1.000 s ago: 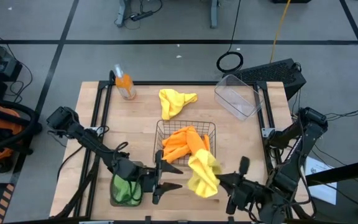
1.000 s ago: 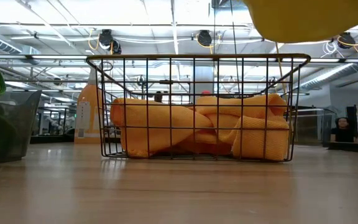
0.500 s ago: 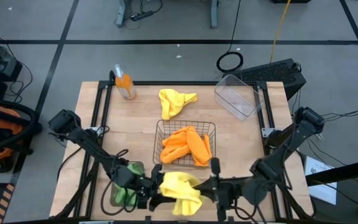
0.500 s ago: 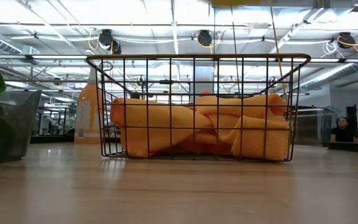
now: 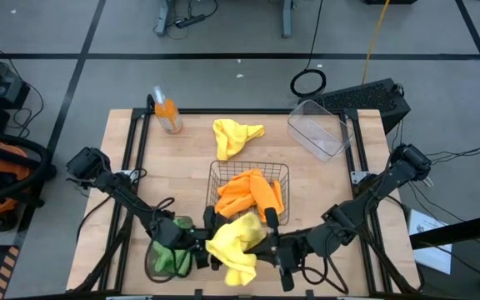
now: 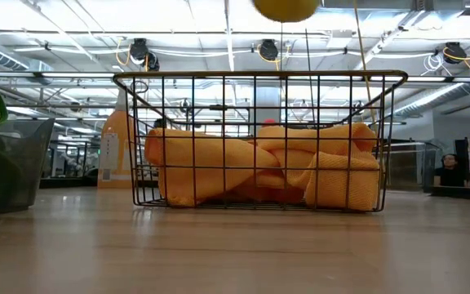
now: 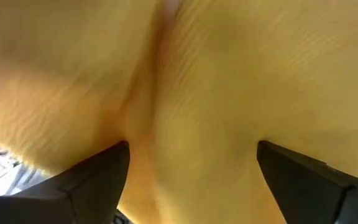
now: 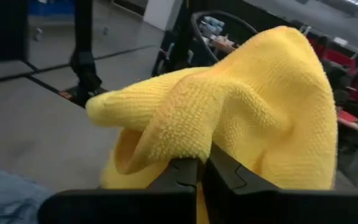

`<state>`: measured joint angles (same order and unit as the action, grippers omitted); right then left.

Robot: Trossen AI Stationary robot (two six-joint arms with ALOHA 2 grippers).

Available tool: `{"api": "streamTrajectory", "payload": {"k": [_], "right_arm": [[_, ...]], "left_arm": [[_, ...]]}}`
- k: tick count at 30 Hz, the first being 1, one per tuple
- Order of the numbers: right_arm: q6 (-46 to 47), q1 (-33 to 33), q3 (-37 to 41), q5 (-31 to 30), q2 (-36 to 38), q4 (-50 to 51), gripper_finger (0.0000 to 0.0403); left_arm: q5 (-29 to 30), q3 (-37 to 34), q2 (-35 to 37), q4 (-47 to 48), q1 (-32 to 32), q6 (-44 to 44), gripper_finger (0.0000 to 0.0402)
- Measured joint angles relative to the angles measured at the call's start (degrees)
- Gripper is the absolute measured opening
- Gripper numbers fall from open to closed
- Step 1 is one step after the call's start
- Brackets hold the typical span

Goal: Sort microfiber towel by color & place in baskets
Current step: Put the right yellow microfiber towel into the transparent bin

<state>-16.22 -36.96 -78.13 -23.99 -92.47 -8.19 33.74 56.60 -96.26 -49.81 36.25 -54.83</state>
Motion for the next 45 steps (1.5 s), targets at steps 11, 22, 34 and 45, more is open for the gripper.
{"api": "streamTrajectory", "payload": {"k": [11,22,34,45], "right_arm": [[1.93,0.96,0.00,1.88,-0.02,-0.65,0.0000],[7.47,0.82,0.00,-5.76,-0.02,2.03,0.0065],[13.99,-8.74,-0.02,-32.44,-0.06,17.44,0.0247],[-16.48,-9.81,0.00,-37.80,-10.40,-5.68,0.0365]], "left_arm": [[-9.10,0.00,-0.01,-2.41,-2.14,5.65,0.0324],[-11.02,0.00,-0.01,-1.87,-0.92,6.52,0.0021],[10.33,0.04,5.79,9.09,2.45,10.36,0.0010],[19.05,0.04,8.64,17.03,-1.43,29.73,0.0010]]}}
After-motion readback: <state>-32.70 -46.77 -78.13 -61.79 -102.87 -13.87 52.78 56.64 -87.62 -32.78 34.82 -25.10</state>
